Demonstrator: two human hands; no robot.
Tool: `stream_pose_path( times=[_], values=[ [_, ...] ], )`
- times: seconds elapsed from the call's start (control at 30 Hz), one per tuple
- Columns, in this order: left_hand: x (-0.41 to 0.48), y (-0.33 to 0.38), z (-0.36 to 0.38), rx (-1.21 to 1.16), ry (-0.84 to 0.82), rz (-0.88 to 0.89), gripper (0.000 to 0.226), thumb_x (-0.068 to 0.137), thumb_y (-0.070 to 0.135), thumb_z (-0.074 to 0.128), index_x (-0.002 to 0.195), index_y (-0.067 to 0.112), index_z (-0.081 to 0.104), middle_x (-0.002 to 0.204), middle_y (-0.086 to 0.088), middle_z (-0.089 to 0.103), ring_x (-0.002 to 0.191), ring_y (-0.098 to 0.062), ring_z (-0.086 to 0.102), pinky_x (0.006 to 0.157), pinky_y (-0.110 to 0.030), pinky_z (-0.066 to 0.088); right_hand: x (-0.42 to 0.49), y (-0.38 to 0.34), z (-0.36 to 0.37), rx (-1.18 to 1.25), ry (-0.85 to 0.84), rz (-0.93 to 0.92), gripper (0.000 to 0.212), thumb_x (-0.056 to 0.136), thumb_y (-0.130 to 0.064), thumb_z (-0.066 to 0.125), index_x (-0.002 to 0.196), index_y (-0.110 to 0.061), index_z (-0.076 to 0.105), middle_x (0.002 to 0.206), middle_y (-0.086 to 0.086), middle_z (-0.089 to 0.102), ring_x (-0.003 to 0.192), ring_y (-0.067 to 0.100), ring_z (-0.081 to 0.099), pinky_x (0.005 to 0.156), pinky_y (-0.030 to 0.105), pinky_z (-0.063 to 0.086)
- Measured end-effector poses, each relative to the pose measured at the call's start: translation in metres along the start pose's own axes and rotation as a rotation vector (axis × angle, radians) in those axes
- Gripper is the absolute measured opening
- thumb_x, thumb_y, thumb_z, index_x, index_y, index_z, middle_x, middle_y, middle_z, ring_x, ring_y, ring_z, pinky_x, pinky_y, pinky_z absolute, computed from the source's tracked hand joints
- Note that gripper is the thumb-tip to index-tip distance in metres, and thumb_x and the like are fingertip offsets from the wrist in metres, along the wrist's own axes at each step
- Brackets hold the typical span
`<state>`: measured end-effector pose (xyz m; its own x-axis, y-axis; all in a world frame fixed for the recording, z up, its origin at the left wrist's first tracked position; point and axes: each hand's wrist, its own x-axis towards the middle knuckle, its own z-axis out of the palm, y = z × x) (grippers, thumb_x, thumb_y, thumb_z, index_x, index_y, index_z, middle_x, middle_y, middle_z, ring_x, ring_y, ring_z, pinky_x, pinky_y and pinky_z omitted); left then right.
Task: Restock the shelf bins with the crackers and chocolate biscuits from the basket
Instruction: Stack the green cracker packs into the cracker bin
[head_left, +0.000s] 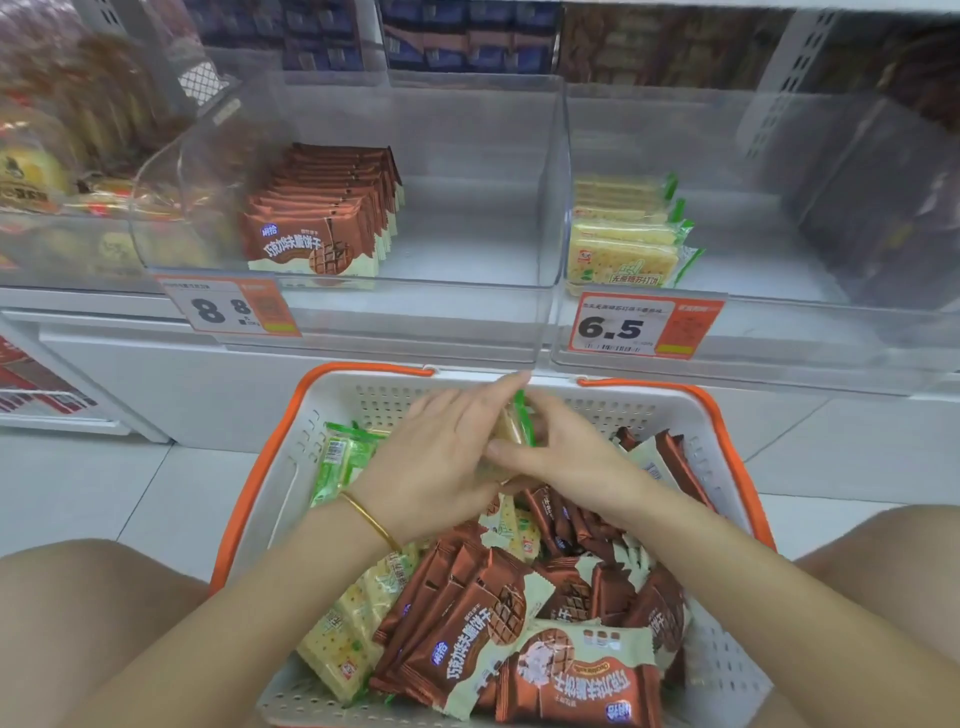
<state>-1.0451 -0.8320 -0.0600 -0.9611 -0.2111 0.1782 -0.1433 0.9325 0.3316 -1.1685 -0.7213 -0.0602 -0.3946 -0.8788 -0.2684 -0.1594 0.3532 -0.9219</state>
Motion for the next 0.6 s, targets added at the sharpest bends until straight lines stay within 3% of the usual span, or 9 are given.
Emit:
stream_pose_path(
  times=[0.1,0.17,0.27,0.37,0.47,0.53,0.6],
  values=[
    [0.014,0.019,-0.025,-0.072,0.045,0.062,0.095,0.073,0.057,0.063,0.147,0.029,0.009,0.141,0.004,0.04,0.125,-0.012,0.037,0.106,-0.028,0.03,-0.017,-0.027,-0.028,0.051,0.139,-0.078,0.051,0.082,-0.007,0.068,0.127,-0.023,0.049,0.121,0.001,0.058,0.093,0.008,0.065,0.073,0.03,0.057],
    [0.03,0.032,-0.048,-0.152,0.047,0.035,0.1,0.067,0.057,0.068,0.147,0.03,0.015,0.143,0.006,0.034,0.127,-0.009,0.033,0.108,-0.028,0.03,-0.034,-0.05,-0.055,0.221,0.175,-0.129,0.049,0.083,0.006,0.062,0.126,-0.017,0.05,0.114,0.009,0.058,0.082,0.017,0.068,0.063,0.033,0.058],
    [0.062,0.052,-0.083,-0.123,0.111,0.099,0.085,0.066,0.059,0.064,0.139,0.028,0.033,0.127,0.007,0.046,0.113,-0.012,0.047,0.092,-0.038,0.045,-0.048,-0.082,-0.096,0.334,0.202,-0.213,0.041,0.081,0.009,0.06,0.117,-0.008,0.051,0.091,0.009,0.066,0.073,0.025,0.069,0.06,0.04,0.06],
    [0.104,0.06,-0.107,0.121,0.184,0.218,0.086,0.067,0.06,0.063,0.139,0.021,0.037,0.131,0.0,0.049,0.118,-0.023,0.048,0.094,-0.044,0.043,-0.044,-0.106,-0.136,0.188,0.285,-0.281,0.036,0.069,0.003,0.069,0.099,-0.008,0.054,0.074,0.0,0.07,0.068,0.018,0.07,0.058,0.029,0.057],
    [0.131,0.052,-0.115,0.164,0.243,0.164,0.095,0.066,0.069,0.054,0.143,0.019,0.031,0.141,-0.004,0.04,0.131,-0.026,0.035,0.106,-0.046,0.034,-0.031,-0.111,-0.177,0.081,0.472,-0.306,0.038,0.063,0.0,0.077,0.087,-0.018,0.054,0.074,0.001,0.07,0.07,0.016,0.069,0.064,0.032,0.056],
    [0.134,0.041,-0.106,0.119,0.268,0.103,0.082,0.074,0.059,0.057,0.14,0.014,0.038,0.139,-0.008,0.041,0.131,-0.029,0.035,0.107,-0.043,0.031,-0.015,-0.102,-0.198,-0.006,0.533,-0.22,0.038,0.069,0.001,0.078,0.085,-0.022,0.052,0.081,0.007,0.066,0.074,0.021,0.066,0.062,0.031,0.052],
    [0.129,0.033,-0.09,0.108,0.276,0.086,0.066,0.078,0.045,0.059,0.134,0.011,0.046,0.135,-0.012,0.044,0.129,-0.032,0.037,0.107,-0.042,0.03,0.005,-0.091,-0.205,-0.128,0.462,-0.093,0.038,0.072,0.001,0.077,0.084,-0.022,0.05,0.085,0.009,0.062,0.073,0.022,0.062,0.053,0.025,0.046]
  ],
)
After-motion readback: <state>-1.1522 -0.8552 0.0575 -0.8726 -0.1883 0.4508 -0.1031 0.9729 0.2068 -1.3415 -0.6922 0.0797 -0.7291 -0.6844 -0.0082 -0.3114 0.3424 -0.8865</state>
